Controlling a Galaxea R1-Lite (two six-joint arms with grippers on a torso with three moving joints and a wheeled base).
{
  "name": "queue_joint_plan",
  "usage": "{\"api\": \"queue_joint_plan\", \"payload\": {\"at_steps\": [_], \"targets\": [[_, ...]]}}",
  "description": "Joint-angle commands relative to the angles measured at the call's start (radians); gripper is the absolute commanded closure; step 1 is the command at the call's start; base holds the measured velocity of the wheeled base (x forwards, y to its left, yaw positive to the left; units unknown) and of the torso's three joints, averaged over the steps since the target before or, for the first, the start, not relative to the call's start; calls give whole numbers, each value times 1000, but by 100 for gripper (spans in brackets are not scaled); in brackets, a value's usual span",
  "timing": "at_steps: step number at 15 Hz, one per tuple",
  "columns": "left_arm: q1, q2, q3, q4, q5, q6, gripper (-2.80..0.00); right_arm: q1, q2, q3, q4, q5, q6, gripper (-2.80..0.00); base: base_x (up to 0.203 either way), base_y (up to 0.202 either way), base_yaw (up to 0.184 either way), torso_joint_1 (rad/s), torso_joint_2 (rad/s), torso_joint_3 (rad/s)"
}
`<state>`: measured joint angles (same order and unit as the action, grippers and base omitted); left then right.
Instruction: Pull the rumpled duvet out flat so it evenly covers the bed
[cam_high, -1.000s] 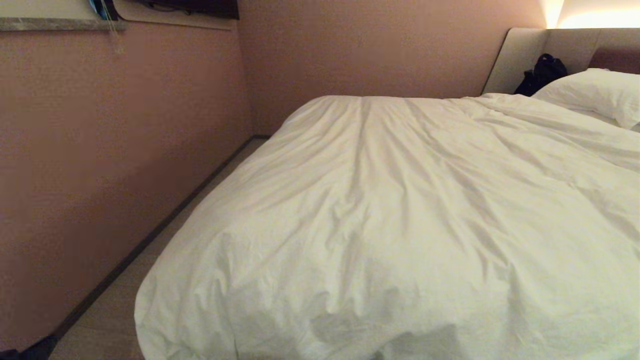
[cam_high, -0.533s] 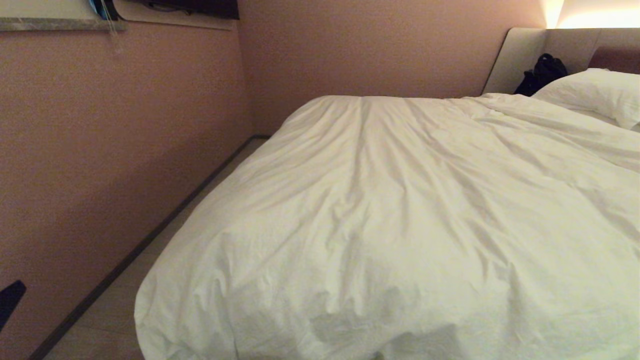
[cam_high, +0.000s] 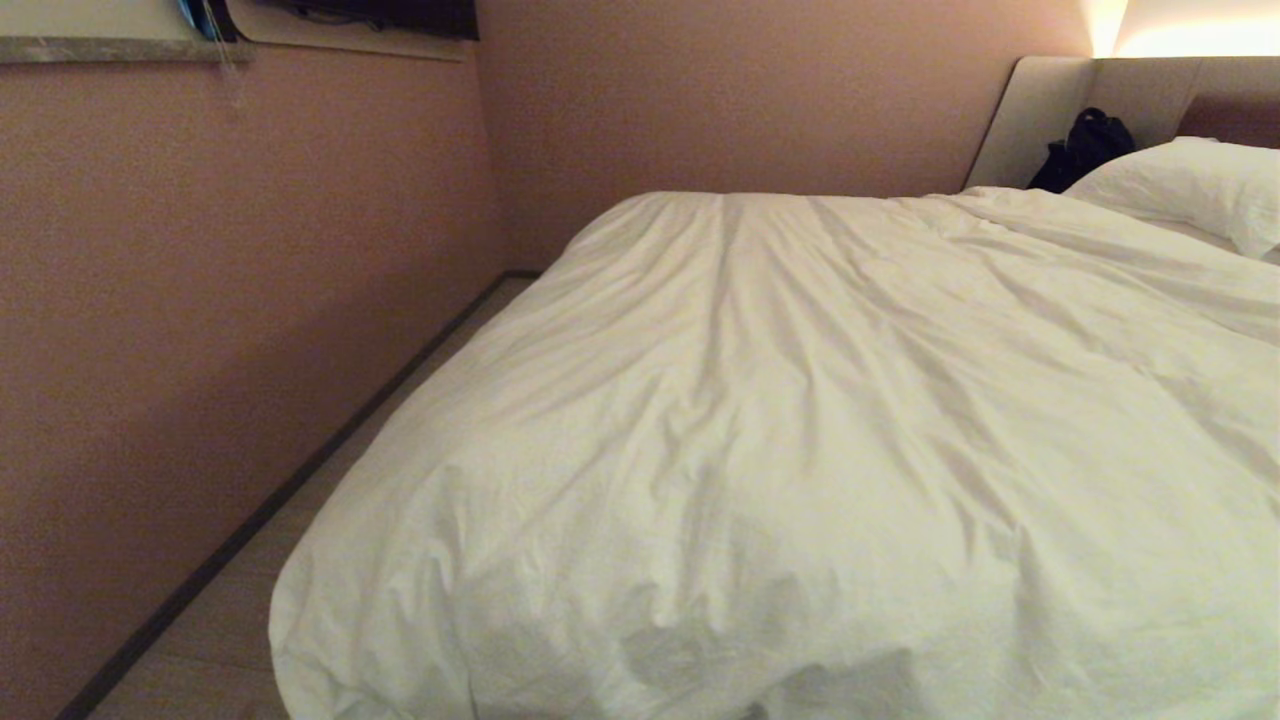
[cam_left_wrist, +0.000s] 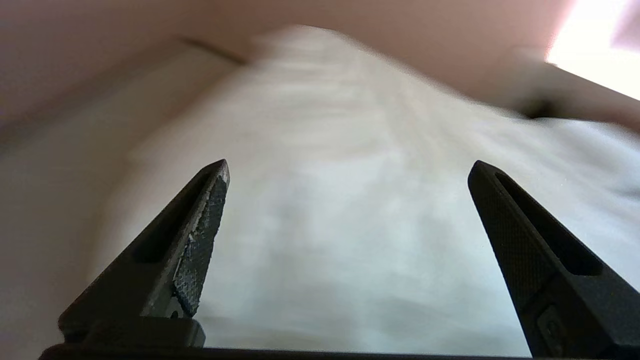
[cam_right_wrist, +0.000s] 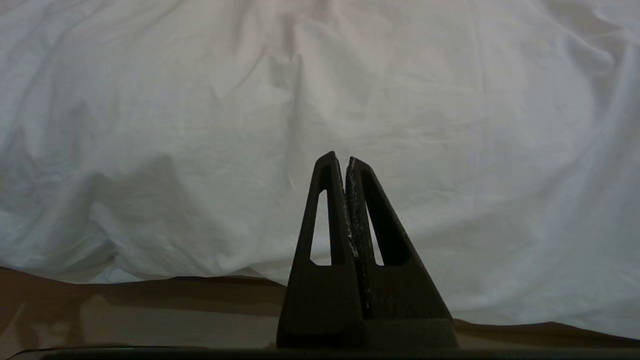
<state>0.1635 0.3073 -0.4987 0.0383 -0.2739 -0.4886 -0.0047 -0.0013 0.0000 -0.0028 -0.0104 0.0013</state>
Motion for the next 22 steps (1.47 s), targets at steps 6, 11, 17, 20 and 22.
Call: {"api": "queue_joint_plan", "payload": {"at_steps": [6,11,17,20,22], "targets": [[-326,-24,-117,261,22,-43,-280,0,1,0,0,0,0,0,0,0,0,0,0,0],[-328,-25,-105,404,428,260,0,0,1,0,0,0,0,0,0,0,0,0,0,0],[-328,-25,-47,407,831,385,0,0,1,0,0,0,0,0,0,0,0,0,0,0],[-326,-22,-41,405,884,421,0,0,1,0,0,0,0,0,0,0,0,0,0,0],[-284,-22,-41,411,888,446,0,0,1,0,0,0,0,0,0,0,0,0,0,0]]}}
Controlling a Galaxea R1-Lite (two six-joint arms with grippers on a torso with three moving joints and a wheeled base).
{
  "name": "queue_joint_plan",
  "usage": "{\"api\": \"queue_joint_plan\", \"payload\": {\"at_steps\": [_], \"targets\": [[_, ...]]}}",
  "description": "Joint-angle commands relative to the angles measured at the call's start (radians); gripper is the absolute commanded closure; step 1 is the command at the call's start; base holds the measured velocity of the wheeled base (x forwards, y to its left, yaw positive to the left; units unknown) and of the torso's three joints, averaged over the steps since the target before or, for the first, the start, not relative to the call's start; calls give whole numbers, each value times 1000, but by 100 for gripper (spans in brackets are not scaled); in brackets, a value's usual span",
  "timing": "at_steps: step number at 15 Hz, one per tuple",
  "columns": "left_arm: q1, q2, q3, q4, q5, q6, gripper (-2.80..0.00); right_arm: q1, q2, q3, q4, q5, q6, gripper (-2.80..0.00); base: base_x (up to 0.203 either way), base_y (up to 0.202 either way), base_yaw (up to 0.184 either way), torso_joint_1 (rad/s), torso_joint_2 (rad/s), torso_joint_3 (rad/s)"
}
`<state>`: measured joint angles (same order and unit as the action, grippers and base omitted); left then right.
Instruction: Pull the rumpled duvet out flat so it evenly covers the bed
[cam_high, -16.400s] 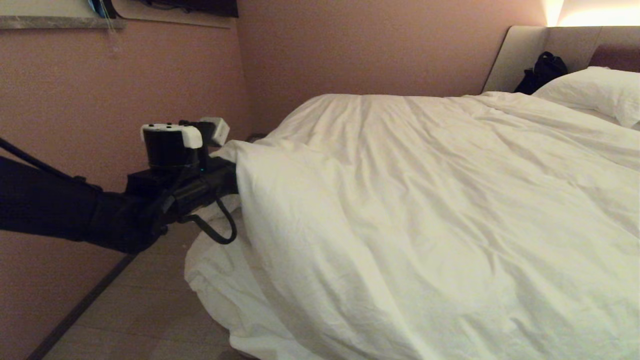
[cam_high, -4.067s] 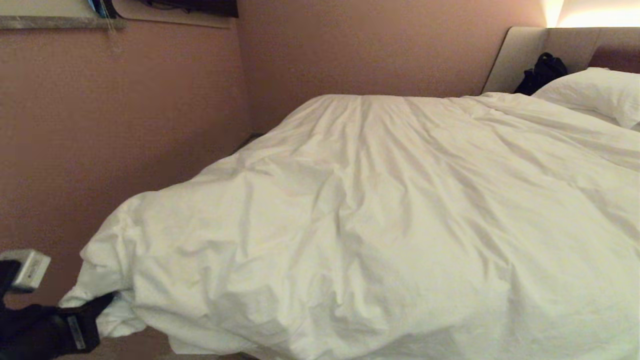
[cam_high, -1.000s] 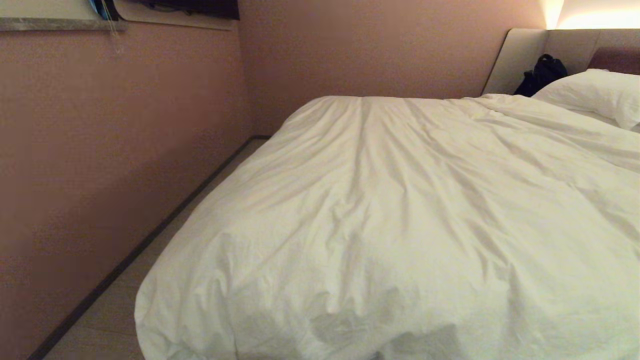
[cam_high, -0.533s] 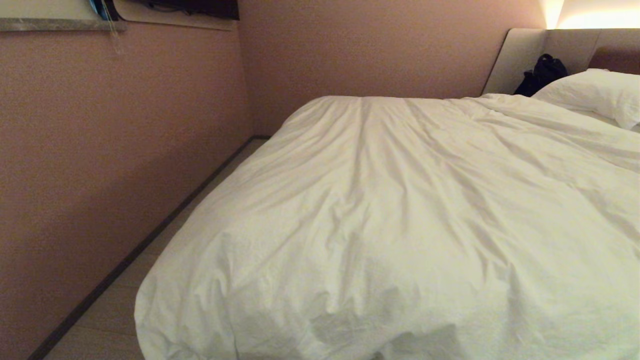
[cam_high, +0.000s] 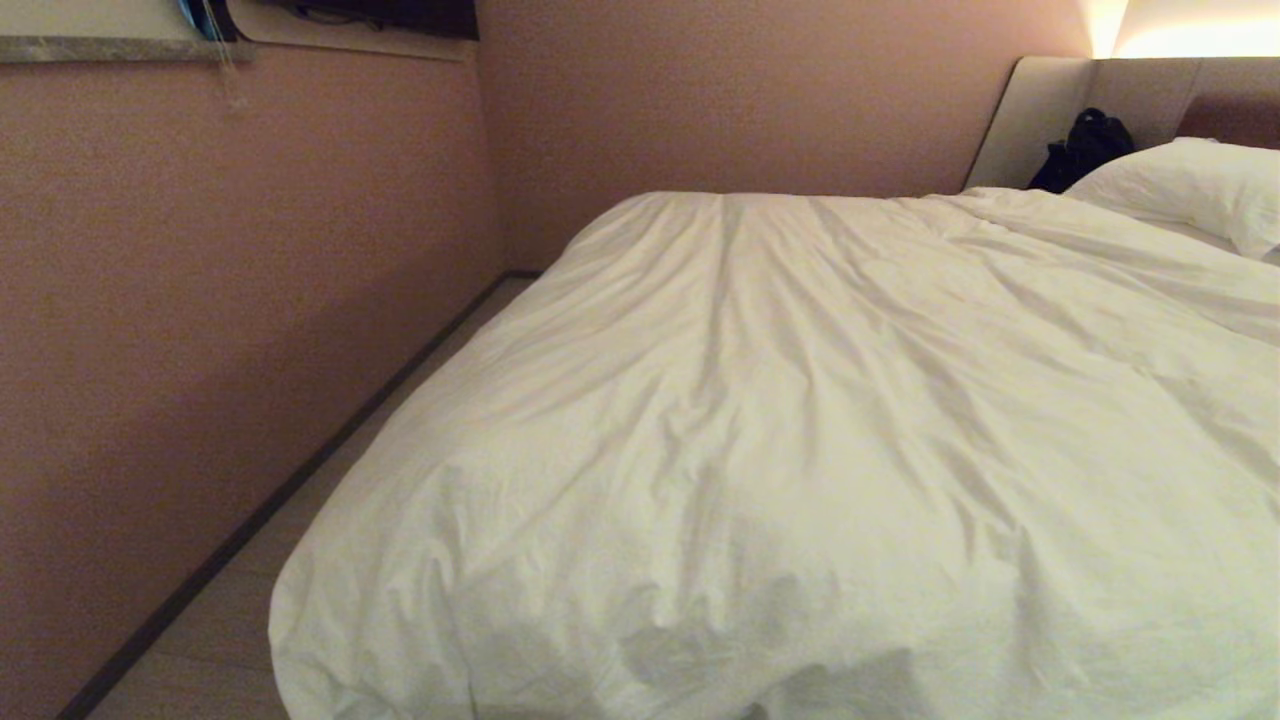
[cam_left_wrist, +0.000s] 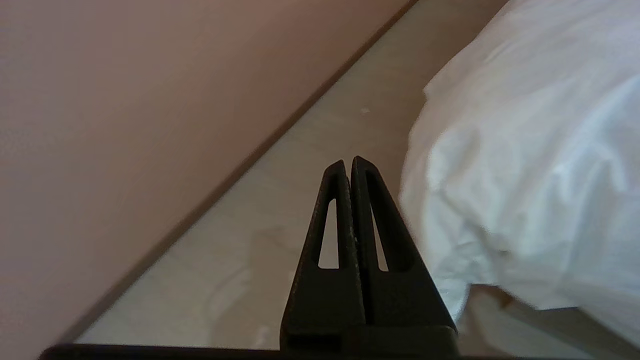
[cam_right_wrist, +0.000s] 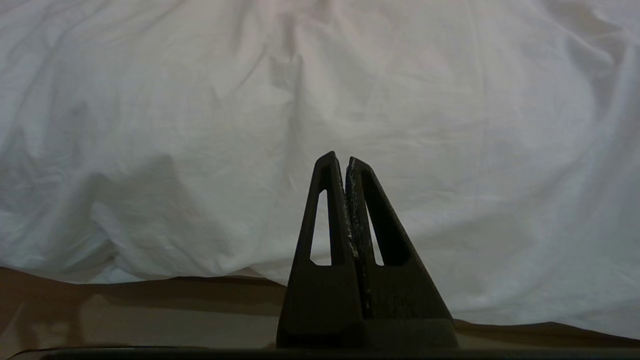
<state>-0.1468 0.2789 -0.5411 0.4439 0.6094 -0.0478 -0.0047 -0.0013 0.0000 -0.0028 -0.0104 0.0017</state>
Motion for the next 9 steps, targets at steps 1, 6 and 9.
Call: {"api": "queue_joint_plan", "payload": {"at_steps": [1,6,9], "targets": [[62,7,5,7,6,10,0,0,1,0,0,0,0,0,0,0,0,0,0,0],[188,-20,58,-2,14,44,0,0,1,0,0,0,0,0,0,0,0,0,0,0],[188,-26,131,-107,58,36,0,0,1,0,0,1,0,0,0,0,0,0,0,0]]}}
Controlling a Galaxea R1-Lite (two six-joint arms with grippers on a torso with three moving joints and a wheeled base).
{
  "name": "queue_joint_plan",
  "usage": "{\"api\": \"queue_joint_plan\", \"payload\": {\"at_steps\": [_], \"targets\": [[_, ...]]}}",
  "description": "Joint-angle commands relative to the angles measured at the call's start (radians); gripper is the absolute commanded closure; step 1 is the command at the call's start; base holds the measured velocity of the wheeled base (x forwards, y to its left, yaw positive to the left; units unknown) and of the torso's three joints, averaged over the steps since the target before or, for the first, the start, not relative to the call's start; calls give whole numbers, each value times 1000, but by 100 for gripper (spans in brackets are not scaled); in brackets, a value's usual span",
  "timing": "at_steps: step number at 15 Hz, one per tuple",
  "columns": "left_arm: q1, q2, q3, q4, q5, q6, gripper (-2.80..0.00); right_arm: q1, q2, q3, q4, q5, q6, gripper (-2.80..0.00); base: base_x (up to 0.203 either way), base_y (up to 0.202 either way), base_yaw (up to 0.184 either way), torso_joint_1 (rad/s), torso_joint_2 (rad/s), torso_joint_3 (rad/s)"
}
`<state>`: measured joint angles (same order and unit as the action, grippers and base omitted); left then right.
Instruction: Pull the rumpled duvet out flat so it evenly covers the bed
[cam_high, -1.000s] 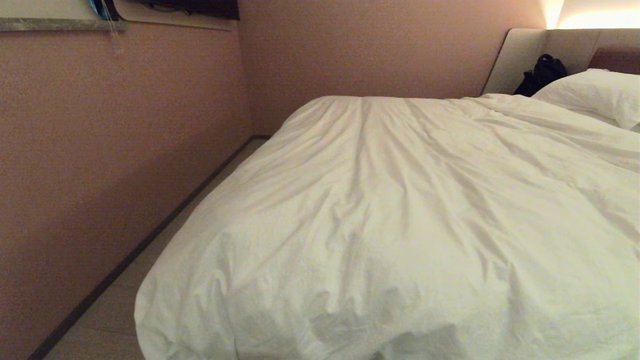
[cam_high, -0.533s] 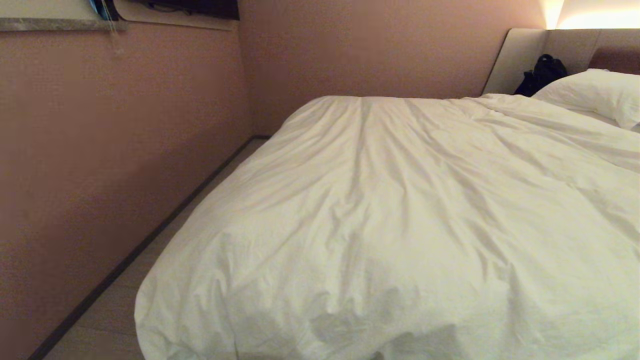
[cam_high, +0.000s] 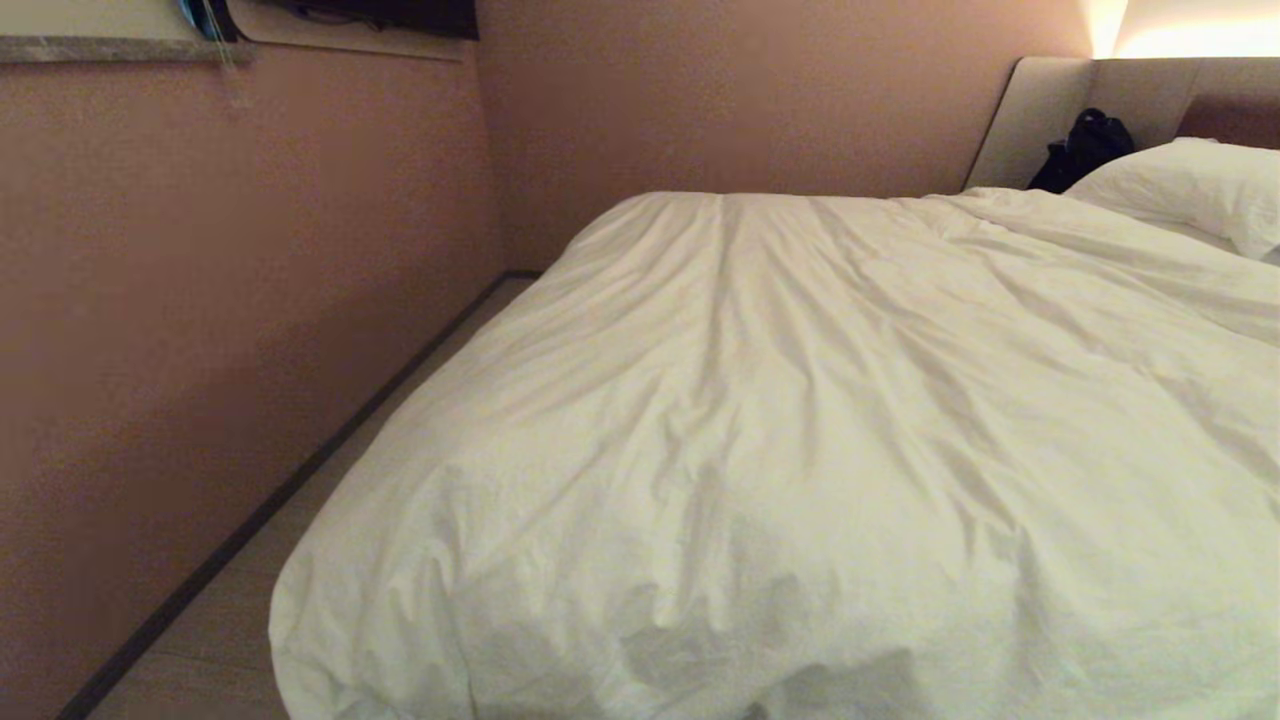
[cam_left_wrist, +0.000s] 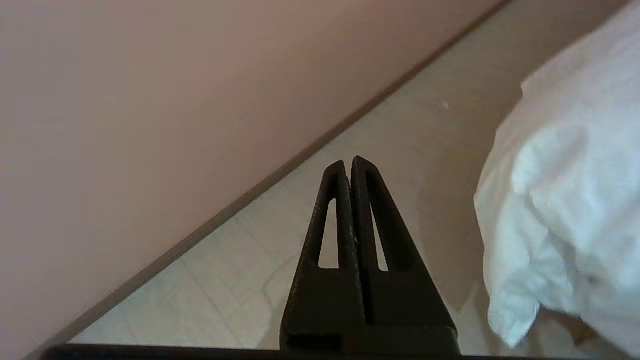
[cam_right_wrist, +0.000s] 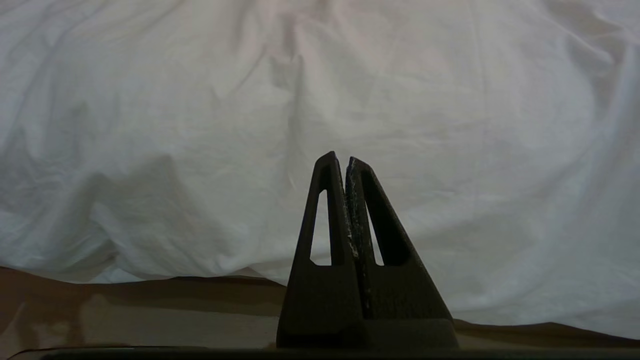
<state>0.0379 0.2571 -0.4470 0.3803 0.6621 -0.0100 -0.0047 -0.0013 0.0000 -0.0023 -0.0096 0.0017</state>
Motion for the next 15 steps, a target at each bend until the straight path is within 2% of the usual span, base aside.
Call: {"api": "queue_joint_plan", "payload": {"at_steps": [1,3,4,6,7,9,10,11,15], "targets": [[3,-12,69,-93,2,0,0,0,1,0,-1,0,0,0,0,0,0,0,0,0],[-4,-56,134,-190,-14,4,0,0,1,0,-1,-1,0,0,0,0,0,0,0,0],[-14,-96,152,-219,-52,5,0,0,1,0,-1,0,0,0,0,0,0,0,0,0],[-22,-191,170,-238,-192,7,0,0,1,0,-1,0,0,0,0,0,0,0,0,0],[-24,-227,185,-250,-310,0,0,0,1,0,-1,0,0,0,0,0,0,0,0,0],[-25,-253,212,-291,-470,-73,0,0,1,0,-1,-1,0,0,0,0,0,0,0,0],[-26,-255,216,-299,-533,-71,0,0,1,0,-1,-1,0,0,0,0,0,0,0,0],[-26,-255,212,-302,-574,-69,0,0,1,0,-1,-1,0,0,0,0,0,0,0,0],[-26,-256,233,-301,-592,-60,0,0,1,0,-1,-1,0,0,0,0,0,0,0,0]]}}
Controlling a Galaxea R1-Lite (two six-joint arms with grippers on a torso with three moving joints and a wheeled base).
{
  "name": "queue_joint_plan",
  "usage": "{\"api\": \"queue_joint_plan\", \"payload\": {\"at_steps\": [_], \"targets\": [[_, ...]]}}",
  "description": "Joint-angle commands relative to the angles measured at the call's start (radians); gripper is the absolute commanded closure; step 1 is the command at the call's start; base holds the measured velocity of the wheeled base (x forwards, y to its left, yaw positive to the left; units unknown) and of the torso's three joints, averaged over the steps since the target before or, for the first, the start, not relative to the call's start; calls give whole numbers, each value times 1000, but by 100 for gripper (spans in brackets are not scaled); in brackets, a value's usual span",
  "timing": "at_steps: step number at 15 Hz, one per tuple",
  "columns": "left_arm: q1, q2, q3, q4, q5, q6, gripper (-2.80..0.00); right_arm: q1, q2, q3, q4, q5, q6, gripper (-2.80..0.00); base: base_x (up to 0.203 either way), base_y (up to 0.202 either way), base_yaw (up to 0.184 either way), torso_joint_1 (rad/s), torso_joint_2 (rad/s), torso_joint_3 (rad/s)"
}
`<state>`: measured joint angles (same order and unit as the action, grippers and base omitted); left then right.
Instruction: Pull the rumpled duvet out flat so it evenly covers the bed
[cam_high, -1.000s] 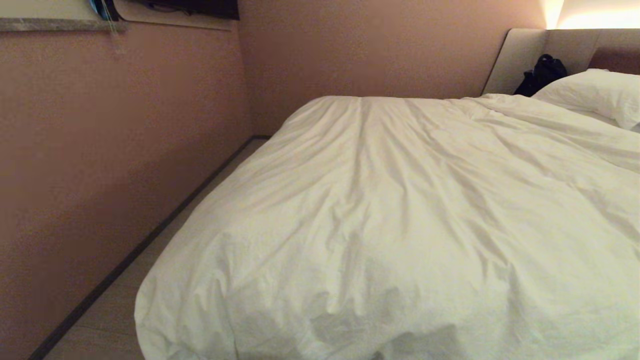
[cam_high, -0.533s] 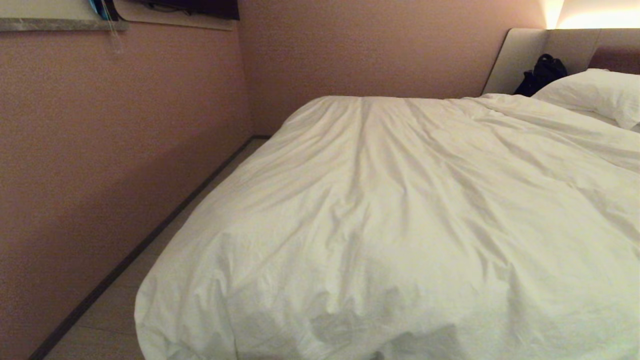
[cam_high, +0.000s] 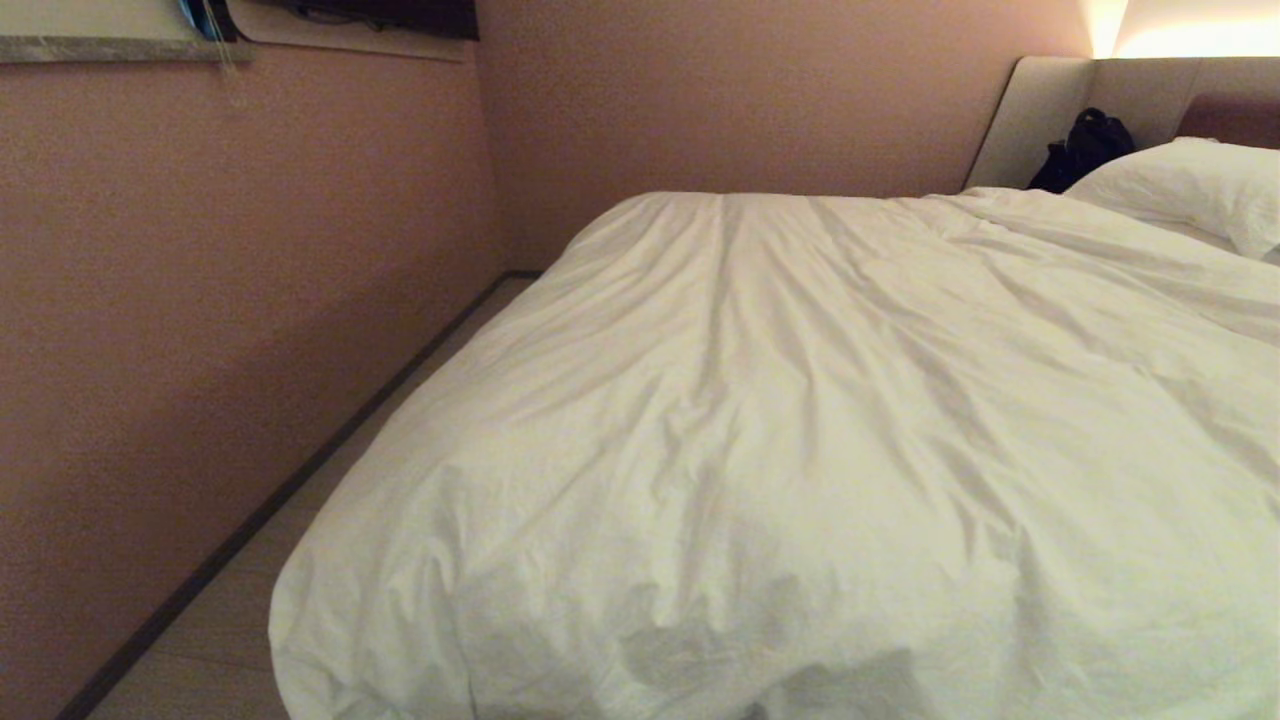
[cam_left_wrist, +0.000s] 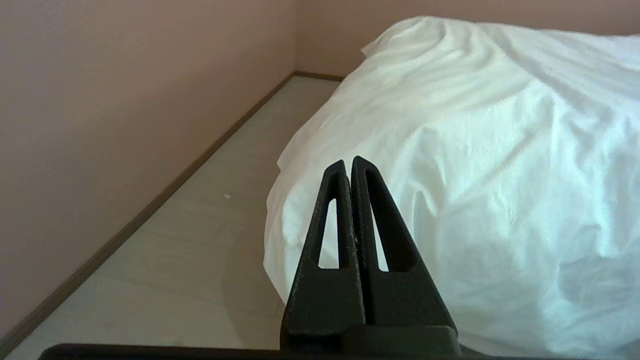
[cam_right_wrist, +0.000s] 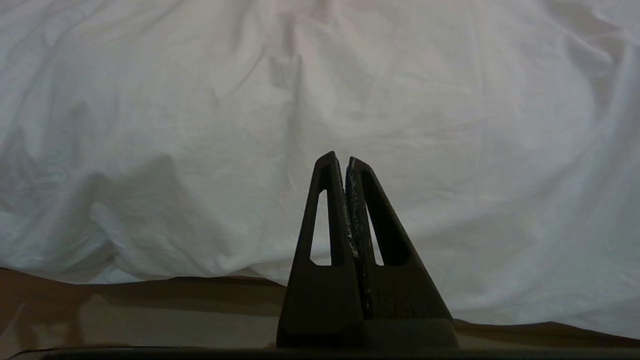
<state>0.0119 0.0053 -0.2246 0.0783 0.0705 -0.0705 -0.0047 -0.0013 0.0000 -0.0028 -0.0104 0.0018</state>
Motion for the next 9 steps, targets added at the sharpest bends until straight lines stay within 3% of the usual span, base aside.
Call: {"api": "queue_joint_plan", "payload": {"at_steps": [1,4,9], "targets": [[0,-4,30,1,-1,8,0,0,1,0,0,0,0,0,0,0,0,0,0,0],[0,-4,84,-1,0,57,0,0,1,0,0,0,0,0,0,0,0,0,0,0],[0,-4,127,0,6,63,0,0,1,0,0,1,0,0,0,0,0,0,0,0]]}}
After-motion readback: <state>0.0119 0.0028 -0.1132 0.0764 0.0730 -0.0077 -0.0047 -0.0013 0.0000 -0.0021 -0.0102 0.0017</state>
